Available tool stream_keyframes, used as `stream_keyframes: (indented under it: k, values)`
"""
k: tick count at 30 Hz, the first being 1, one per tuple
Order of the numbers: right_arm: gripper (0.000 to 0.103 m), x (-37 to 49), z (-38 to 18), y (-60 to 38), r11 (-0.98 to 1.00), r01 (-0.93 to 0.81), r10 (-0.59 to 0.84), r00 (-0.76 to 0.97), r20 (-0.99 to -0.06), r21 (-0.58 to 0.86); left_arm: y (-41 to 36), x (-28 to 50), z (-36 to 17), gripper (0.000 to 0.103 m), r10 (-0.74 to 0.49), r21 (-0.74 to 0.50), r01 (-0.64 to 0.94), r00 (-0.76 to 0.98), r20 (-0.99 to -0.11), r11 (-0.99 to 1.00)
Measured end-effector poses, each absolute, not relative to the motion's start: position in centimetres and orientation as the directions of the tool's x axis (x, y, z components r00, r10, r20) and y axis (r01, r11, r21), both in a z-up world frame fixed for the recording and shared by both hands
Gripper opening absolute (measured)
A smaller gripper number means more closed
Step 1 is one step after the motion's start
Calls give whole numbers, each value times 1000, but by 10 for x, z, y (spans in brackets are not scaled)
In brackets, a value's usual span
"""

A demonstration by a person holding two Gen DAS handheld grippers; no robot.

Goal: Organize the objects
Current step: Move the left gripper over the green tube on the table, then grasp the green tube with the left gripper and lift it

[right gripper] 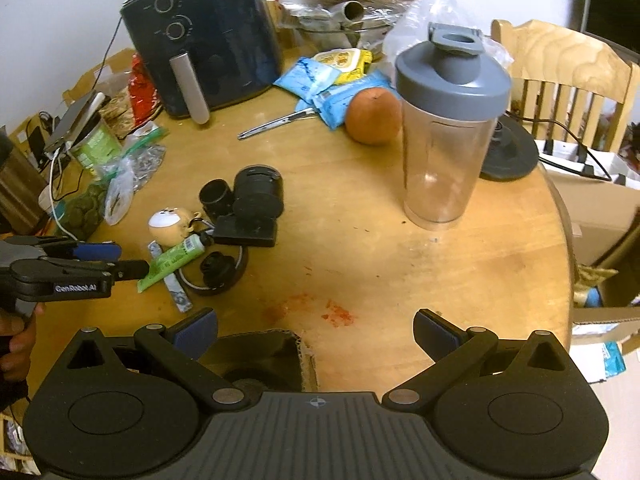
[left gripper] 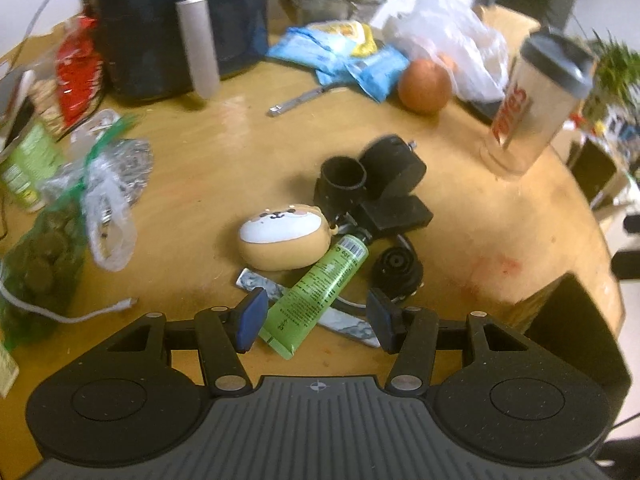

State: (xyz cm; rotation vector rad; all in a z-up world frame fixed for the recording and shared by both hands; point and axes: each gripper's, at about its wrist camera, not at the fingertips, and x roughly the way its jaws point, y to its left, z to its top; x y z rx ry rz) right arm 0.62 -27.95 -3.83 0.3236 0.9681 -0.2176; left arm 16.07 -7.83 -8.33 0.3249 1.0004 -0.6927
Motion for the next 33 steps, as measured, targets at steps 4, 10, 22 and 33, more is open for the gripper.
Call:
stream_keyframes:
  k: [4, 10, 22, 33]
  values:
    - [103, 5, -39, -285, 921, 350, -52, 545, -837, 172, -87, 169, -95, 54, -381, -42, 720, 315, -869, 693]
    - [103, 2, -41, -290, 907, 387, -71, 530, -845, 166, -99, 179, -109, 51, -363, 5, 776, 301, -882, 630]
    - [103, -5, -44, -297, 885, 434, -93, 516, -852, 166, -109, 180, -118, 28, -357, -12, 810, 245, -901, 586]
    - [103, 9, -42, -295, 907, 377, -44, 532, -845, 190, -95, 167, -96, 27, -389, -28, 775, 286, -876, 632]
